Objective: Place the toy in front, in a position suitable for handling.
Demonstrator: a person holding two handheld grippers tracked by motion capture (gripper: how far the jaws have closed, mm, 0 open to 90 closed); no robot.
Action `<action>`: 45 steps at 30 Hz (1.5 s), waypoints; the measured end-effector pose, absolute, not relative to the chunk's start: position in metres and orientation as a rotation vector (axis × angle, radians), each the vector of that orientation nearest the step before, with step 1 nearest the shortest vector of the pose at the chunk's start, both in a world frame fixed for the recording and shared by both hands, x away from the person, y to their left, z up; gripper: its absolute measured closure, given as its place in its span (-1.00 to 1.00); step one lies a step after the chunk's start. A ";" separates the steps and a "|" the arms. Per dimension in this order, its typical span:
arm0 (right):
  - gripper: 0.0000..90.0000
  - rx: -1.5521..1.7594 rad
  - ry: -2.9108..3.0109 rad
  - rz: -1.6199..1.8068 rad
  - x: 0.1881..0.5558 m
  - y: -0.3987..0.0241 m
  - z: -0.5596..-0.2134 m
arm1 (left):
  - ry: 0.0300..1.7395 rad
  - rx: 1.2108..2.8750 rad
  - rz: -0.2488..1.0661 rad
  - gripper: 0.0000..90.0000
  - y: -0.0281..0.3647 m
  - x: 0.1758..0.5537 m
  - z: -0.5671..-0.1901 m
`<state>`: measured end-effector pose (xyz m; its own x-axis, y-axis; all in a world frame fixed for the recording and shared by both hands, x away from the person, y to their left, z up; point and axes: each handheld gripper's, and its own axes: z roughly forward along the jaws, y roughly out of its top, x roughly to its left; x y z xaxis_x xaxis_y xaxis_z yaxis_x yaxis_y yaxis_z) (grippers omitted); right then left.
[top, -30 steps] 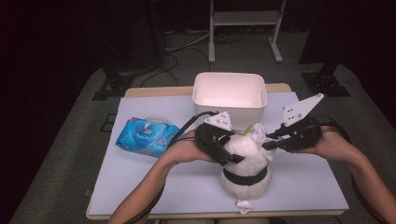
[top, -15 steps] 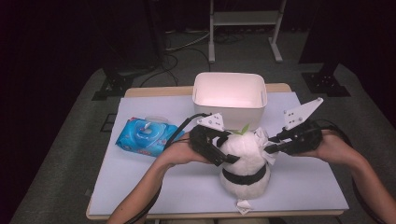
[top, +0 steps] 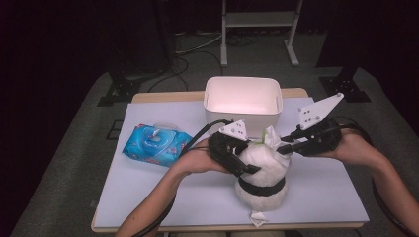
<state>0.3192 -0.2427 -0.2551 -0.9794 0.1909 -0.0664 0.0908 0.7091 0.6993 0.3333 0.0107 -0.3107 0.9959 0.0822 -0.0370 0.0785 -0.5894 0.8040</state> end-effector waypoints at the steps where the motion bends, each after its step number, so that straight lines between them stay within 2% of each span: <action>1: 0.66 0.231 2.782 1.128 0.320 -0.243 -0.256 | 0.117 2.200 0.000 -0.60 0.011 0.334 -0.311; 17: 0.67 0.308 2.809 1.140 0.323 -0.251 -0.273 | 0.156 2.208 -0.033 -0.76 0.013 0.339 -0.316; 24: 0.68 0.341 2.807 1.162 0.322 -0.257 -0.277 | 0.187 2.199 -0.101 -0.76 0.019 0.341 -0.333; 25: 0.68 0.341 2.807 1.164 0.322 -0.258 -0.278 | 0.187 2.199 -0.101 -0.75 0.019 0.341 -0.333; 30: 0.67 0.329 2.792 1.183 0.321 -0.259 -0.276 | 0.167 2.140 -0.106 -0.44 0.024 0.344 -0.335; 34: 0.67 0.315 2.769 1.203 0.320 -0.259 -0.269 | 0.155 2.125 -0.079 -0.31 0.026 0.345 -0.327; 45: 0.67 0.295 2.744 1.216 0.321 -0.255 -0.266 | 0.155 2.148 -0.003 -0.28 0.040 0.344 -0.303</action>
